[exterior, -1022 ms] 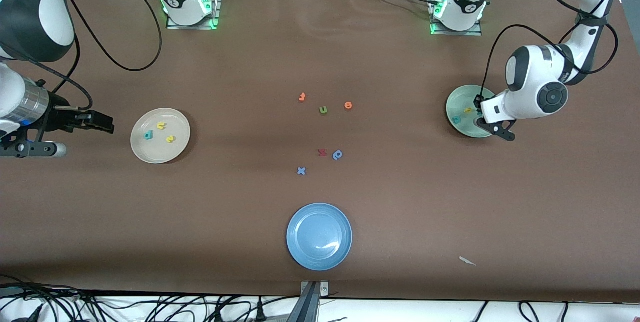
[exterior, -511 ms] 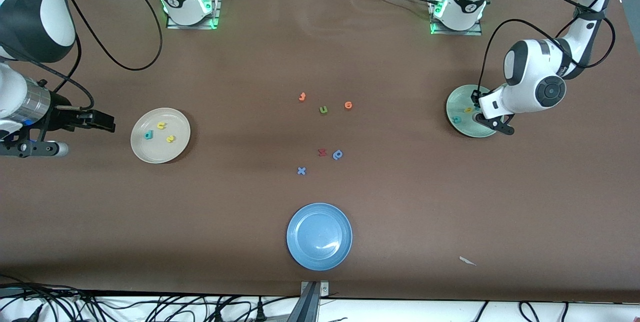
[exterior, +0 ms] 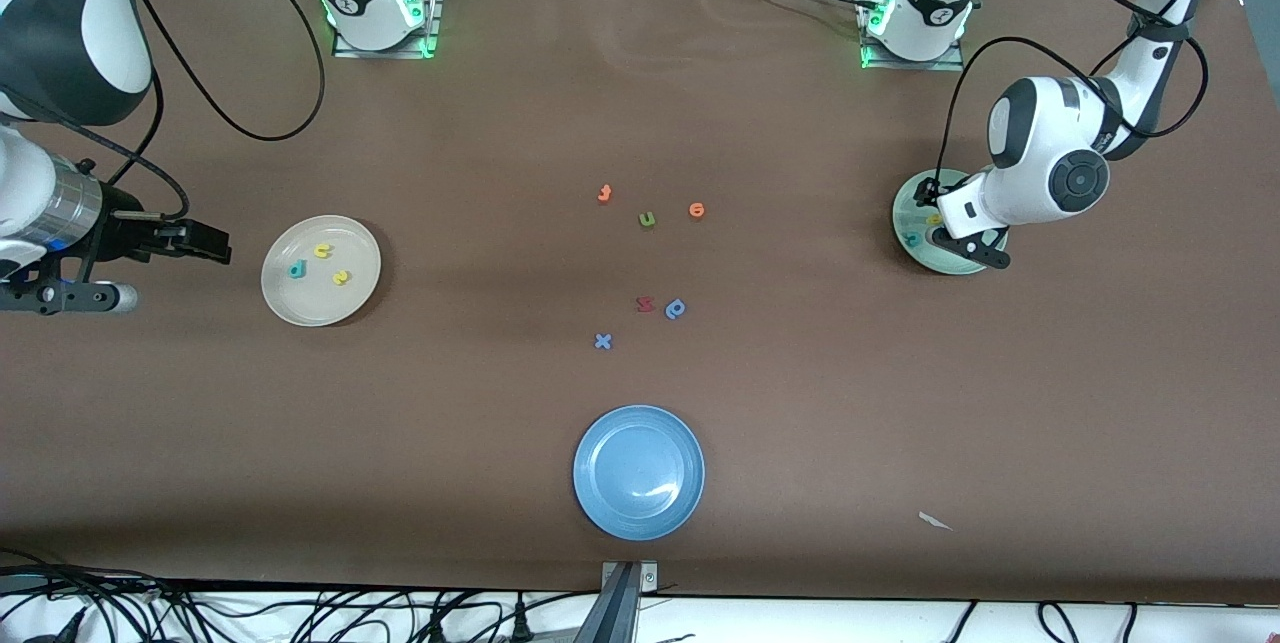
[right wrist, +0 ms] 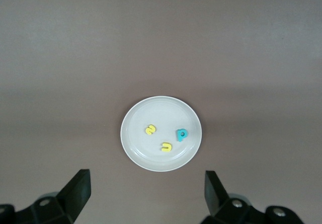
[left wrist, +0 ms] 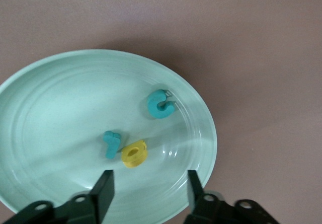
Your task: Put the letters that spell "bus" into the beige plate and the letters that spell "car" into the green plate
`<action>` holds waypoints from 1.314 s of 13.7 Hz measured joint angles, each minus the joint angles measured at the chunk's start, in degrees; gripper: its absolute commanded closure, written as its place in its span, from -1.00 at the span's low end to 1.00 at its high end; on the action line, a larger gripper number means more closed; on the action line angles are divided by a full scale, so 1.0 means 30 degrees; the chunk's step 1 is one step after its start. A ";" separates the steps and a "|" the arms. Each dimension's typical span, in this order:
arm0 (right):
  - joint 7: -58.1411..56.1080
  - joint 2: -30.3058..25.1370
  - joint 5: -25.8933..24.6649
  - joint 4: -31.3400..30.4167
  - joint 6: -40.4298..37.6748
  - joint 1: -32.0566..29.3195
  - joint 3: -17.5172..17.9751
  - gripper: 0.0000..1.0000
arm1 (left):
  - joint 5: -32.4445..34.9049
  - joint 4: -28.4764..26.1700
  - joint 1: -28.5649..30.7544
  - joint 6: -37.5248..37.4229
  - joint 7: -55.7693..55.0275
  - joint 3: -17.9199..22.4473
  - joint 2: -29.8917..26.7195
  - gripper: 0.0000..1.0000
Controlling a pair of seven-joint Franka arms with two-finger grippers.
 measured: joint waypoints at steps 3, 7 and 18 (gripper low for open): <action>-0.0002 -0.0001 -0.0001 0.0000 0.0017 0.0000 0.0000 -1.00 | 0.0000 0.0289 -0.0003 0.0094 0.0007 -0.0027 -0.0559 -1.00; -0.0015 -0.0024 -0.0023 0.0002 0.0064 0.0000 0.0000 -1.00 | 0.0206 0.2883 -0.0004 -0.1130 0.0036 -0.0080 -0.2549 -1.00; -0.0007 -0.0037 -0.0030 0.0002 0.0065 -0.0007 0.0000 -1.00 | 0.2207 1.2810 0.0025 -1.2814 -0.3623 -0.1072 -0.5664 -1.00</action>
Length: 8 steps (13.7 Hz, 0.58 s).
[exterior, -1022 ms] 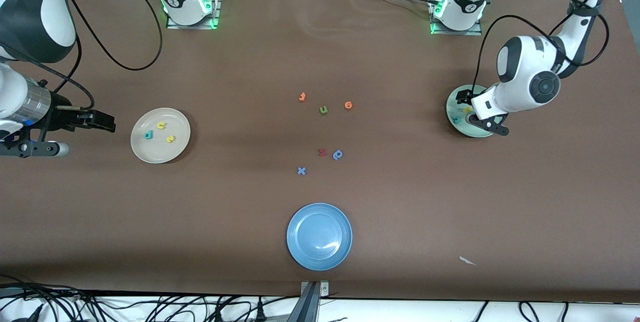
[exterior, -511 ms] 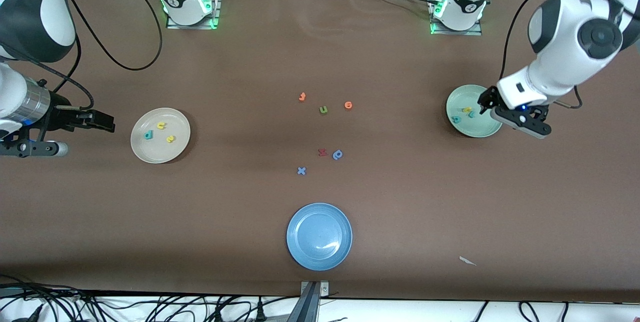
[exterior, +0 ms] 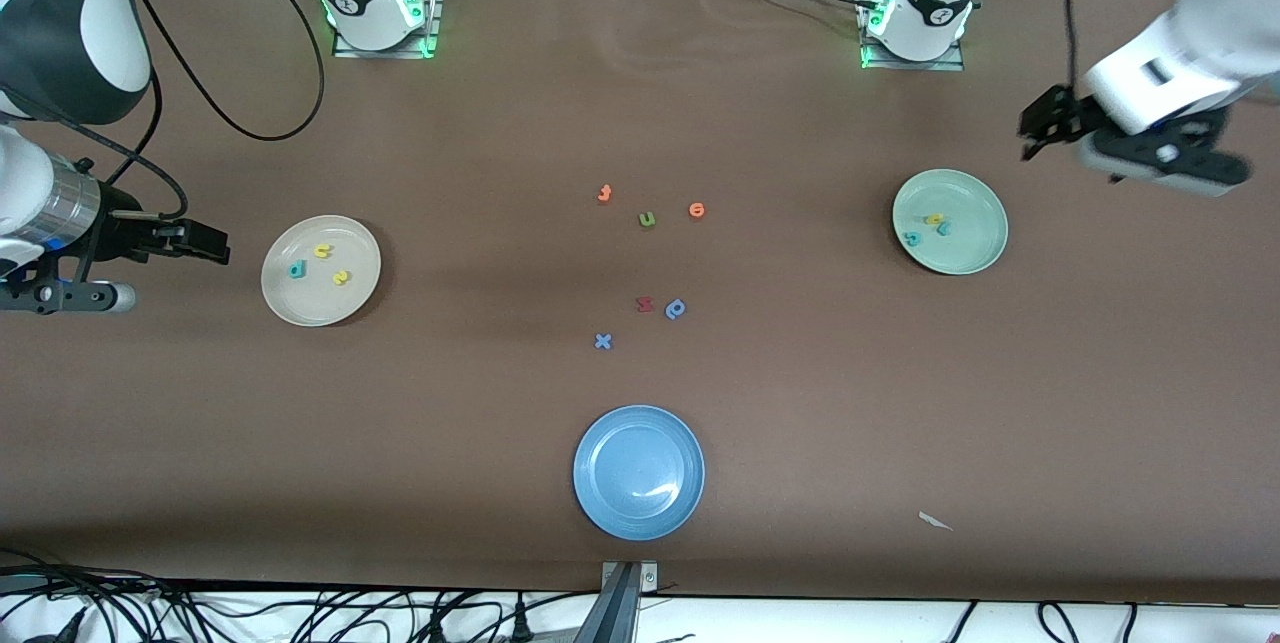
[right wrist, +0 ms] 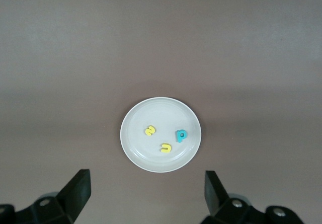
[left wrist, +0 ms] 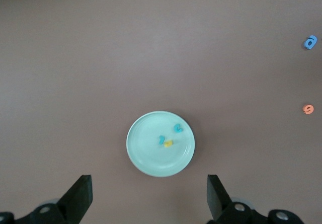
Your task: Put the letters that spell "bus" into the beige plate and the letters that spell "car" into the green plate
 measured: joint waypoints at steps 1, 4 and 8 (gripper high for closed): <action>0.0000 0.0000 0.0001 0.0000 0.0001 0.0000 0.0000 -1.00 | -0.0001 0.0567 0.0015 -0.0746 -0.0008 0.0285 -0.0044 -1.00; 0.0000 0.0000 0.0001 0.0000 0.0005 -0.0007 0.0000 -1.00 | -0.0013 0.1094 0.0030 -0.1719 -0.0065 0.0651 -0.0020 -1.00; 0.0005 0.0000 0.0002 0.0000 0.0005 -0.0027 0.0000 -1.00 | -0.0070 0.1108 -0.0065 -0.1888 -0.0134 0.0525 0.0162 -1.00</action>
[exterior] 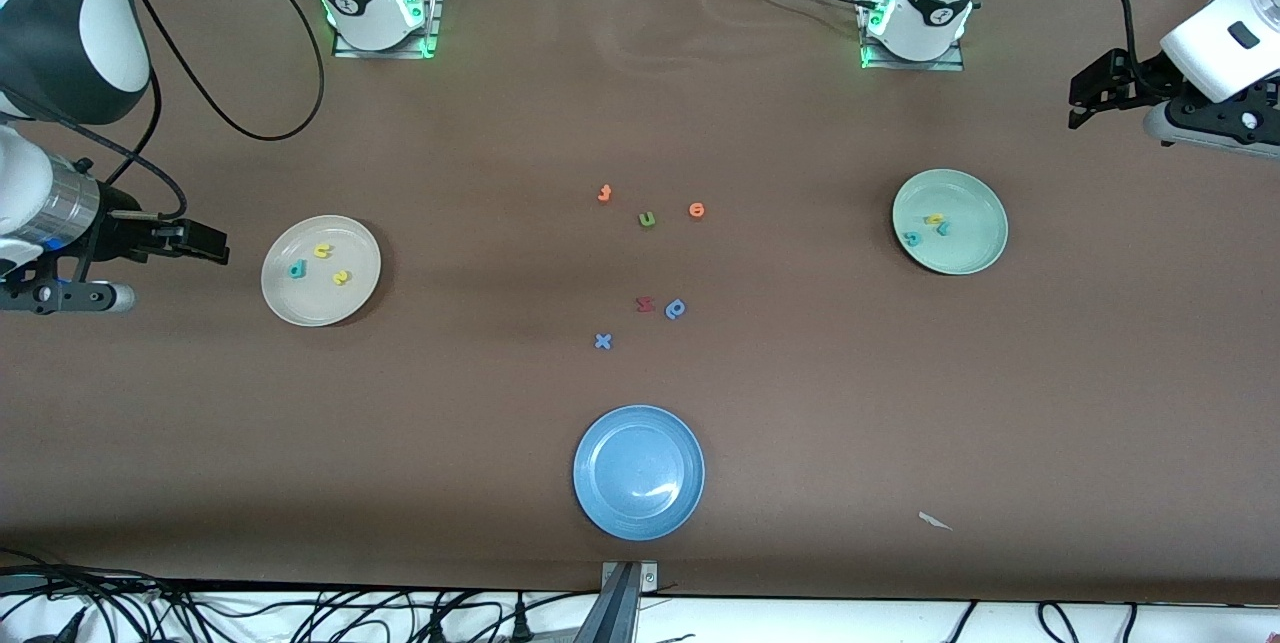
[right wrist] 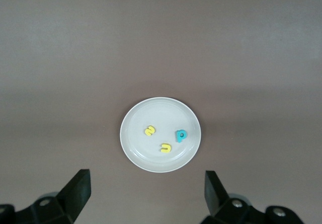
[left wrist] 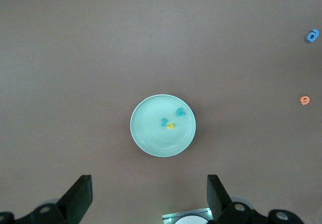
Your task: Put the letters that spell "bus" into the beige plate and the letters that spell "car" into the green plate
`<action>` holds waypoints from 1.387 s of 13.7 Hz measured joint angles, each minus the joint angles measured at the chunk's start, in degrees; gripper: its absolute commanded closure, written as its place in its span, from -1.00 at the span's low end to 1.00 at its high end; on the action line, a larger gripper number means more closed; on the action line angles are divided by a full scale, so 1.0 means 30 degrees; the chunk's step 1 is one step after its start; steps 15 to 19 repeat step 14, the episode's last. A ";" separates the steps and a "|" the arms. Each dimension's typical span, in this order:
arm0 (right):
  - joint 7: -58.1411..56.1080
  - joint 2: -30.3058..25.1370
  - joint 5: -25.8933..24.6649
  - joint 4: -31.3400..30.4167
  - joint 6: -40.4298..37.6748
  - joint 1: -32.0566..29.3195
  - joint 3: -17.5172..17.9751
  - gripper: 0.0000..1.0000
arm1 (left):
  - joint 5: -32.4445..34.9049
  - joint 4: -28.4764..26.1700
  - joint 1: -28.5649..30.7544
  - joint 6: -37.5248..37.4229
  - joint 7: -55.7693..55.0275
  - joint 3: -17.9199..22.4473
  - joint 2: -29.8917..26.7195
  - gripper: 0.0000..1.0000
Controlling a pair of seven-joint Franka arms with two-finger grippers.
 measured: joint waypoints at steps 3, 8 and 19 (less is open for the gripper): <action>0.0003 0.0000 0.0000 0.0000 0.0000 -0.0006 0.0000 -1.00 | -0.0001 0.0145 -0.0062 -0.0448 -0.0055 -0.0080 -0.0001 -1.00; 0.0003 0.0000 0.0000 0.0000 0.0001 -0.0012 0.0000 -1.00 | -0.0001 0.0793 0.0040 -0.0356 -0.0645 0.0092 0.0379 -1.00; 0.0039 0.0000 0.0001 0.0000 0.0031 -0.0014 0.0002 -1.00 | -0.0001 0.0991 0.0039 -0.0357 -0.2483 0.0092 0.0532 -1.00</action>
